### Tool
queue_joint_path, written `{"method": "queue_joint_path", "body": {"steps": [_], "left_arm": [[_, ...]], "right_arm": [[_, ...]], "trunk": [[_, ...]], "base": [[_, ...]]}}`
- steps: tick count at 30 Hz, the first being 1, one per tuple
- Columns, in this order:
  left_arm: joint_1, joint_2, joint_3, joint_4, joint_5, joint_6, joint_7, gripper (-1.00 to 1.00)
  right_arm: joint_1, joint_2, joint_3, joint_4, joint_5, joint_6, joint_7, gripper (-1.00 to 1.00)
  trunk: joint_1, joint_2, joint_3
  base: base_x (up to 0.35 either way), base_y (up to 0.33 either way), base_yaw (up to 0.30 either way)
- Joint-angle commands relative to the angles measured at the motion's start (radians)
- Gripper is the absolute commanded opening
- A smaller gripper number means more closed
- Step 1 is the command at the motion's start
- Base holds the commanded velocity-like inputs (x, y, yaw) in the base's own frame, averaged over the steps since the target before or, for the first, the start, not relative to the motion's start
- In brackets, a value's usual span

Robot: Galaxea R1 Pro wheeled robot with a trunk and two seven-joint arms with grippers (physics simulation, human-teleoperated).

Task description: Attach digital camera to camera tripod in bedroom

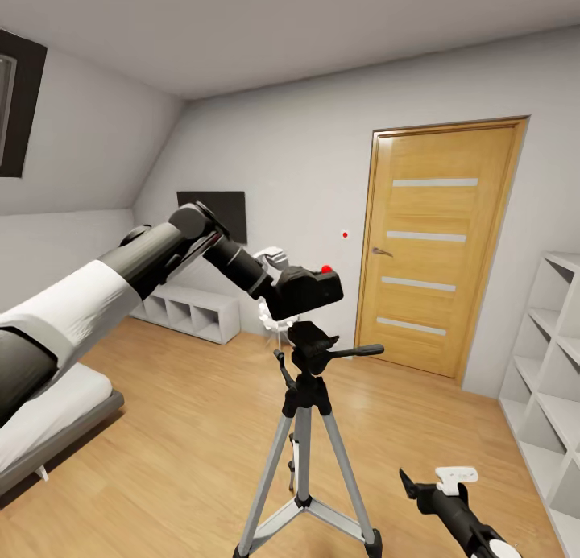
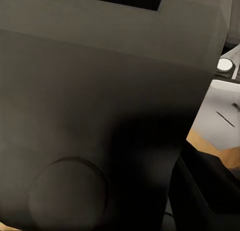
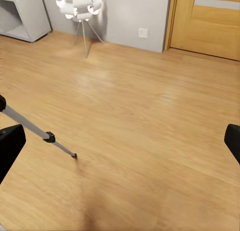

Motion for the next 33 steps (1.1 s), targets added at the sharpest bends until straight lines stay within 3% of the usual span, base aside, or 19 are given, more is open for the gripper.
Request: {"method": "queue_joint_path", "body": {"steps": [1,9,21,33], "left_arm": [[-0.001,0.001,-0.005,0.0,0.002,0.008,-0.003,-1.0],[-0.003,0.02,-0.037,0.002,0.002,0.008,-0.003,-1.0],[-0.003,0.04,-0.039,-0.001,0.001,0.008,-0.003,-1.0],[-0.003,0.043,-0.039,-0.001,0.001,0.008,-0.003,-1.0]], "right_arm": [[0.0,0.001,0.002,0.002,-0.01,-0.009,0.007,1.0],[-0.001,0.004,0.042,0.031,-0.009,-0.062,0.008,1.0],[-0.001,0.006,0.066,0.033,-0.009,-0.109,0.015,1.0],[0.0,0.007,0.135,0.031,-0.009,-0.141,0.016,1.0]], "trunk": [[0.0,-0.001,0.0],[0.0,-0.001,0.0],[0.0,-0.001,0.0],[0.0,-0.001,0.0]], "base": [[0.0,0.0,0.0],[0.0,0.0,0.0],[0.0,0.0,0.0],[0.0,0.0,0.0]]}}
